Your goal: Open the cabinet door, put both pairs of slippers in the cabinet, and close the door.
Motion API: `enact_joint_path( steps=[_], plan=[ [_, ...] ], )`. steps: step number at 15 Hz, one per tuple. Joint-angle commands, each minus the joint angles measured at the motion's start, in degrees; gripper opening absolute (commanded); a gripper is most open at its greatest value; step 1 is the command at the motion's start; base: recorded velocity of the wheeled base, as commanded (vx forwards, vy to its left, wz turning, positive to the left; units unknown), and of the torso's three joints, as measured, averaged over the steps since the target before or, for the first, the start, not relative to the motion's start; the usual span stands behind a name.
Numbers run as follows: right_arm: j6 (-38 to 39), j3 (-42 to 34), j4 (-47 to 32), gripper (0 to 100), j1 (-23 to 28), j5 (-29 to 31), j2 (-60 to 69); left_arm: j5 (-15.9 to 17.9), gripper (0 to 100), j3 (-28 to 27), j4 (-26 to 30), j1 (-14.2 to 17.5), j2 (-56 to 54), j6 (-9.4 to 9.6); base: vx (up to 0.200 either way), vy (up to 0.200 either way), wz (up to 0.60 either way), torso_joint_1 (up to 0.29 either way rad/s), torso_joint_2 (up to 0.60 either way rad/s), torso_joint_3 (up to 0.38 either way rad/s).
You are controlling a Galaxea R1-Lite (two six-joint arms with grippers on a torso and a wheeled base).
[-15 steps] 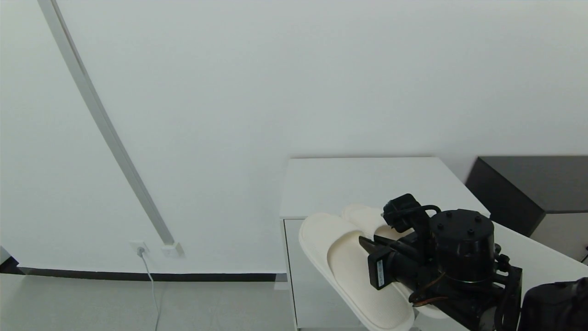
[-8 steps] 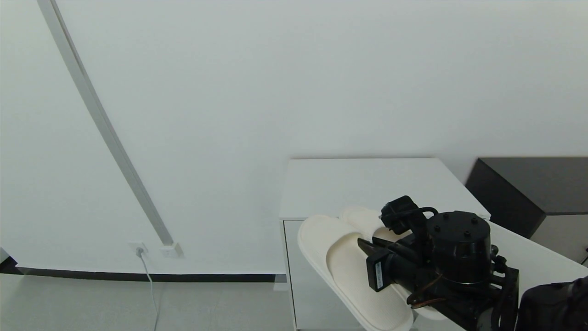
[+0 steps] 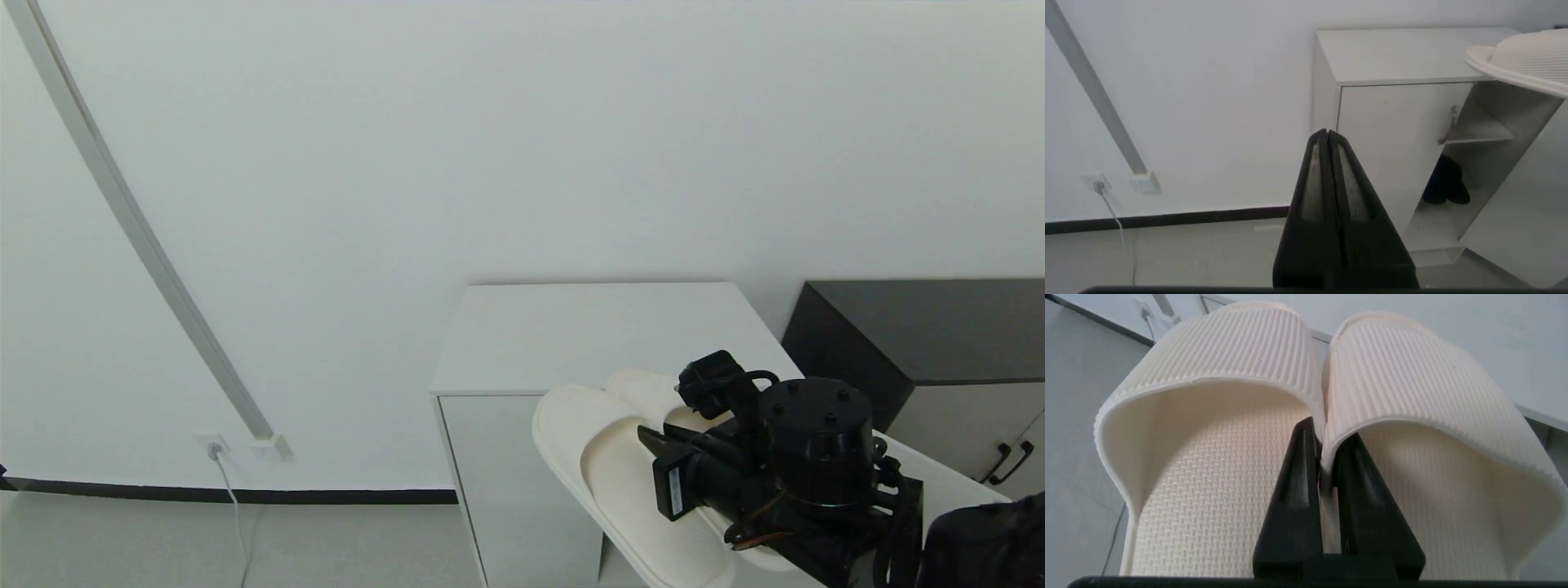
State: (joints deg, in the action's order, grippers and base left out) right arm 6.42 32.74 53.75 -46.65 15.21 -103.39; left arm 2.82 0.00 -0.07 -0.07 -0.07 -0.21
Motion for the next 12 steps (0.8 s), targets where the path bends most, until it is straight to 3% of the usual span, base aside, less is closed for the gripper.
enact_joint_path(
  steps=[1, 7, 12],
  plan=[
    [0.1, 0.0, 0.0, 0, 0.0, 0.0, -0.1, 0.0, 0, 0.0, 0.0, 0.0, 0.1, -0.14, 0.000, -0.200, 0.00, 0.002, 0.00, 0.007],
    [0.1, -0.8, 0.0, 0, 0.2, 0.0, 0.1, 0.0, 0, 0.0, 0.0, 0.0, 0.1, -0.06, 0.000, -0.200, 0.00, 0.003, 0.00, 0.004],
    [0.1, -0.8, 0.1, 0, 0.2, 0.0, 0.0, 0.0, 0, 0.0, 0.0, 0.0, 0.1, -0.14, 0.000, 0.000, 0.00, 0.000, 0.00, 0.000]
  ],
)
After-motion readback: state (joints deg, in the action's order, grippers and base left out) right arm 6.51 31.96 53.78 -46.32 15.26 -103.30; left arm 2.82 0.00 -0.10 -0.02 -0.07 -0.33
